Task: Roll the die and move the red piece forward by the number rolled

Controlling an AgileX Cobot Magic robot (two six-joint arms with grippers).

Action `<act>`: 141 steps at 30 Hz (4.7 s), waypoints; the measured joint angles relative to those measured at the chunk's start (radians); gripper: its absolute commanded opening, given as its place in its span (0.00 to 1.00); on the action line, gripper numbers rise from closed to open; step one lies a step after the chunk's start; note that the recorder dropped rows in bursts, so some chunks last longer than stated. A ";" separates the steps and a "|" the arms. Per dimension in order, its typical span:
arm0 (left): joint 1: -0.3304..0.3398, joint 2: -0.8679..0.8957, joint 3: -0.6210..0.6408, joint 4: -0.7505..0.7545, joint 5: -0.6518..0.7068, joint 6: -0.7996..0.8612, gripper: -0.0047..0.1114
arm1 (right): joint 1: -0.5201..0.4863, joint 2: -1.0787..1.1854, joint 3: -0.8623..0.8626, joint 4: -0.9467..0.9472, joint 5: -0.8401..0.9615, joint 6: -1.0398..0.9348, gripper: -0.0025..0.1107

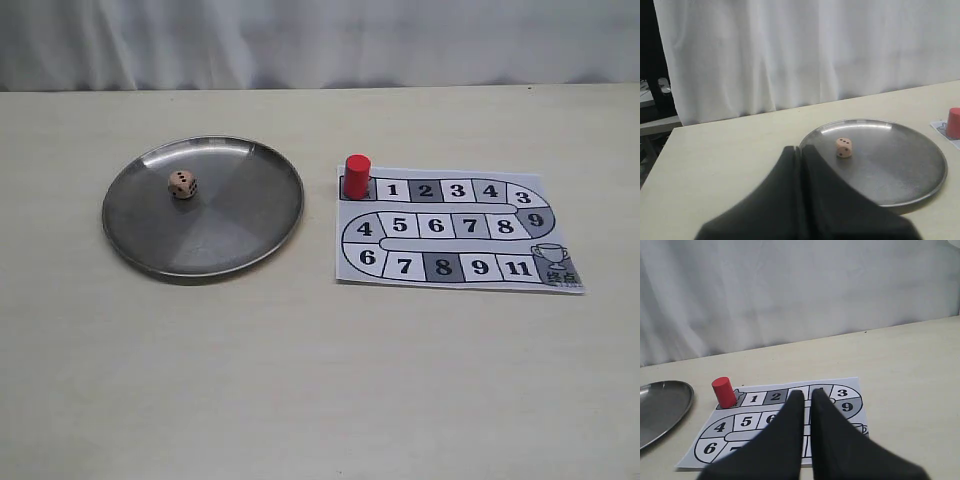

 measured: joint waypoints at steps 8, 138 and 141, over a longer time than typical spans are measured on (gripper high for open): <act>0.000 0.000 0.000 0.000 0.000 0.000 0.04 | 0.000 0.000 0.000 0.000 0.000 0.000 0.06; 0.000 0.000 0.000 0.000 0.000 0.000 0.04 | 0.611 2.375 -2.221 -0.101 0.570 -0.112 0.06; 0.000 0.000 0.000 0.000 0.000 0.000 0.04 | 0.579 2.277 -2.178 -0.119 0.603 -0.112 0.06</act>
